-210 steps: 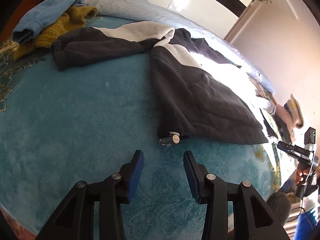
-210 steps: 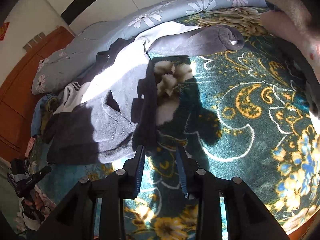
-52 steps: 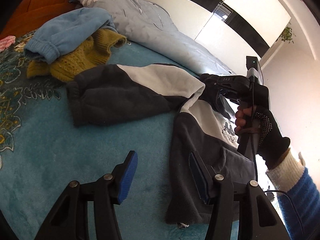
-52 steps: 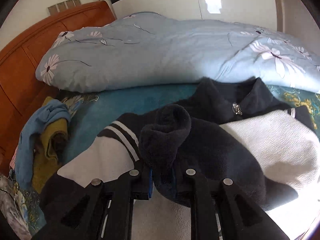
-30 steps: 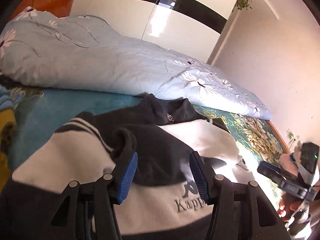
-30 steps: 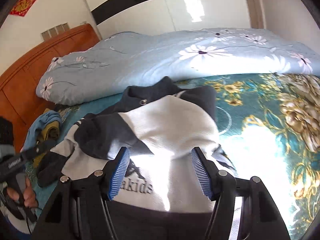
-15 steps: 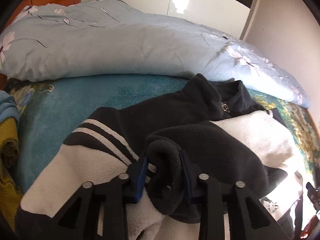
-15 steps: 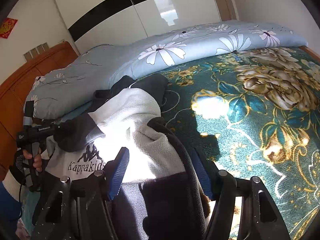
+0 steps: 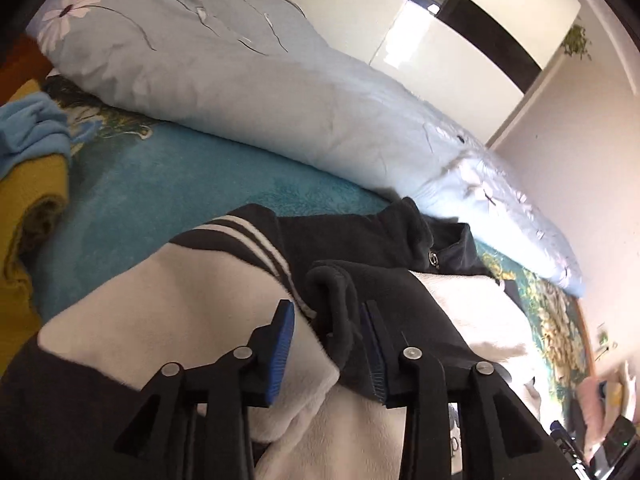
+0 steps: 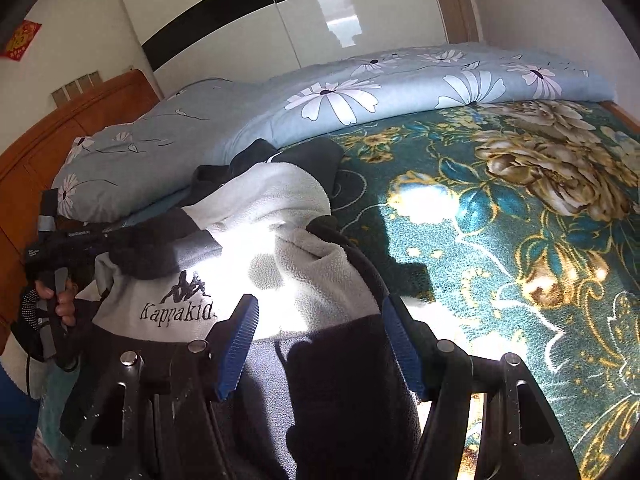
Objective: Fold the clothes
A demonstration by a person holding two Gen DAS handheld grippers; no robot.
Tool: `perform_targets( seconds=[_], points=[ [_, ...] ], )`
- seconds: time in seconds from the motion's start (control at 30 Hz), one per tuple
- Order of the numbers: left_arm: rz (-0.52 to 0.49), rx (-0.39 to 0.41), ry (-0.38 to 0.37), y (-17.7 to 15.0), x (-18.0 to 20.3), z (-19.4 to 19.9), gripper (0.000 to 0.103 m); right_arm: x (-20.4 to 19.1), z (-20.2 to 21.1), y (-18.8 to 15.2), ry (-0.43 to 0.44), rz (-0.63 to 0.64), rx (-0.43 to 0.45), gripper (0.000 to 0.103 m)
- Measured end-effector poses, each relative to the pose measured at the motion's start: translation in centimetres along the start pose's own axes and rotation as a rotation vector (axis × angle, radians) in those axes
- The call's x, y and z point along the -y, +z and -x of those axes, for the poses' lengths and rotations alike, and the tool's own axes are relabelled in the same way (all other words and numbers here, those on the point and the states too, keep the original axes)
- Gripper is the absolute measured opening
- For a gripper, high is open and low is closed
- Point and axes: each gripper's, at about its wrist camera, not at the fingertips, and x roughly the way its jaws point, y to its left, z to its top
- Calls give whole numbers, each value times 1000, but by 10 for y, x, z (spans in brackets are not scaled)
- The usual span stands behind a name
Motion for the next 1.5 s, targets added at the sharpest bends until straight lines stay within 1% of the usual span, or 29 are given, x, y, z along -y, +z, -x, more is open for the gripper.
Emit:
perform_targets(
  seconds=[0.07, 0.1, 0.13, 0.17, 0.2, 0.27, 0.3, 0.33, 0.37, 0.43, 0.47, 0.53, 0.6, 0.7, 0.73, 0.77, 0.8, 0.83, 0.87, 0.9, 0.97, 1.1, 1.2, 1.27, 1.33, 1.4, 1.5],
  points=[
    [33, 47, 16, -15, -21, 37, 55, -4, 6, -1, -4, 4, 2, 66],
    [47, 75, 38, -26, -35, 56, 56, -6, 10, -2, -7, 10, 1, 66],
    [58, 108, 75, -38, -49, 75, 57, -8, 12, -3, -13, 15, 1, 66],
    [65, 145, 123, -51, -64, 94, 58, -10, 15, -4, -17, 20, -1, 66],
    [65, 186, 194, -63, -80, 111, 59, -11, 18, -6, -19, 24, -2, 66],
    [73, 252, 341, -84, -112, 133, 65, -14, 22, -9, -24, 29, -12, 66],
    [83, 261, 384, -92, -127, 139, 66, -15, 22, -11, -28, 29, -18, 66],
    [99, 238, 390, -98, -141, 140, 66, -17, 22, -13, -32, 29, -25, 66],
    [115, 212, 371, -102, -153, 139, 66, -19, 22, -14, -31, 27, -32, 66],
    [148, 156, 266, -107, -170, 126, 66, -22, 21, -16, -24, 20, -44, 66],
    [165, 137, 238, -108, -176, 119, 66, -25, 20, -18, -19, 17, -48, 66],
    [200, 98, 213, -107, -184, 107, 66, -32, 21, -20, -10, 18, -53, 66],
    [203, 91, 181, -105, -183, 103, 66, -38, 24, -21, -5, 30, -57, 66],
    [208, 81, 133, -103, -181, 98, 62, -45, 29, -21, -10, 57, -58, 66],
    [209, 78, 117, -102, -180, 96, 43, -45, 31, -21, -16, 66, -57, 66],
    [211, 75, 101, -101, -179, 94, 27, -45, 33, -20, -24, 72, -55, 66],
    [212, 72, 85, -100, -178, 93, 27, -44, 34, -20, -35, 76, -54, 66],
    [214, 68, 69, -100, -178, 91, 23, -43, 35, -19, -47, 80, -53, 66],
    [215, 65, 53, -99, -177, 89, 22, -42, 35, -19, -56, 84, -55, 66],
    [215, 66, 33, -96, -175, 91, 21, -42, 34, -18, -62, 89, -60, 66],
    [203, 92, -17, -79, -165, 108, 21, -40, 32, -18, -70, 107, -72, 66],
    [121, 197, -89, -22, -127, 154, 21, -38, 28, -18, -81, 151, -88, 66],
    [41, 245, -101, 28, -84, 174, 21, -36, 24, -16, -76, 153, -91, 66],
    [-6, 262, -121, 59, -51, 179, 21, -33, 21, -15, -70, 143, -89, 66],
    [-37, 255, -157, 84, -15, 177, 21, -31, 19, -15, -71, 136, -86, 66],
    [-74, 238, -187, 106, 23, 164, 21, -28, 18, -16, -73, 132, -84, 66],
    [-129, 188, -220, 127, 85, 131, 21, -19, 18, -16, -74, 123, -80, 66]
  ],
)
